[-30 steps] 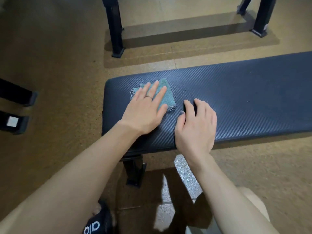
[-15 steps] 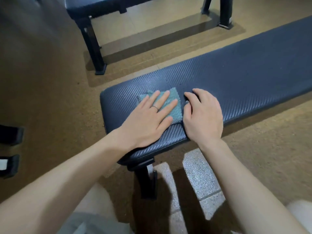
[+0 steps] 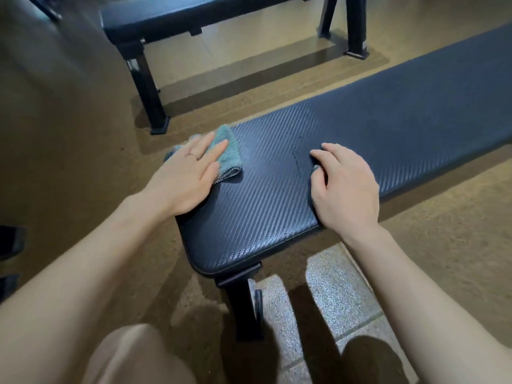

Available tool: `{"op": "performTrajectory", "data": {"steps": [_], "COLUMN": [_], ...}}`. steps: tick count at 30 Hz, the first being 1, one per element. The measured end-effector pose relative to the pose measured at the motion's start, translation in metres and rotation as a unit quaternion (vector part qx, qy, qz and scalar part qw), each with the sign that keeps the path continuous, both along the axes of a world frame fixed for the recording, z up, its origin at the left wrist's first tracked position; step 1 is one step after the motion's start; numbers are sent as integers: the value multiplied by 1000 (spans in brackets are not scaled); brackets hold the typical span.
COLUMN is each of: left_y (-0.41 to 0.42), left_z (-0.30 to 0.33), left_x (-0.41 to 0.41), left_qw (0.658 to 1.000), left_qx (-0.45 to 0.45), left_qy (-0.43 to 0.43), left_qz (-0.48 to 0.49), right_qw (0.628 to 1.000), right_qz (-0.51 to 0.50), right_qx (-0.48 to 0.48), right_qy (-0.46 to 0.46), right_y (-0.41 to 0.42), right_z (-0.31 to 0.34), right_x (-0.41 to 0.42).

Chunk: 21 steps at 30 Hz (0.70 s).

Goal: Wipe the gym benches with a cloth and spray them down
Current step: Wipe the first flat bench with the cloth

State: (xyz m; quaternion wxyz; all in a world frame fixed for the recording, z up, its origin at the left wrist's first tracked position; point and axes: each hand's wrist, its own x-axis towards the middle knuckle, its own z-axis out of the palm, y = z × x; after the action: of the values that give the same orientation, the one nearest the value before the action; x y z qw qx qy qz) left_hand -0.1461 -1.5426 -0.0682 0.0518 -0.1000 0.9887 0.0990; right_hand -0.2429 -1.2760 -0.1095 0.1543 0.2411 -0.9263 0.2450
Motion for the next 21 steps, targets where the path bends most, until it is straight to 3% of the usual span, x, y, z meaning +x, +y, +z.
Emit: {"op": "performTrajectory", "data": {"steps": [5,14,18,21], "left_y": [6,60,32,-8], "left_z": [9,-9,-8,-5], "left_x": [57,-93,-69,-34], "left_qw": [1000,998,996,999], "left_qx": [14,-34,-6,-10], "left_qy": [-22,-18,-7,5], "left_qz": [5,-59,-94,-52], "right_qw": [1000,1000,1000,1000], "right_qz": [-22,-20,-17,-21], "right_qx": [-3,-1,-5,-5], "right_qy": [0,-3,-11,-17], "right_y": [-5,-3,-1,-2], "right_z": [2,3,3,5], "right_x": [3,2,3,5]}}
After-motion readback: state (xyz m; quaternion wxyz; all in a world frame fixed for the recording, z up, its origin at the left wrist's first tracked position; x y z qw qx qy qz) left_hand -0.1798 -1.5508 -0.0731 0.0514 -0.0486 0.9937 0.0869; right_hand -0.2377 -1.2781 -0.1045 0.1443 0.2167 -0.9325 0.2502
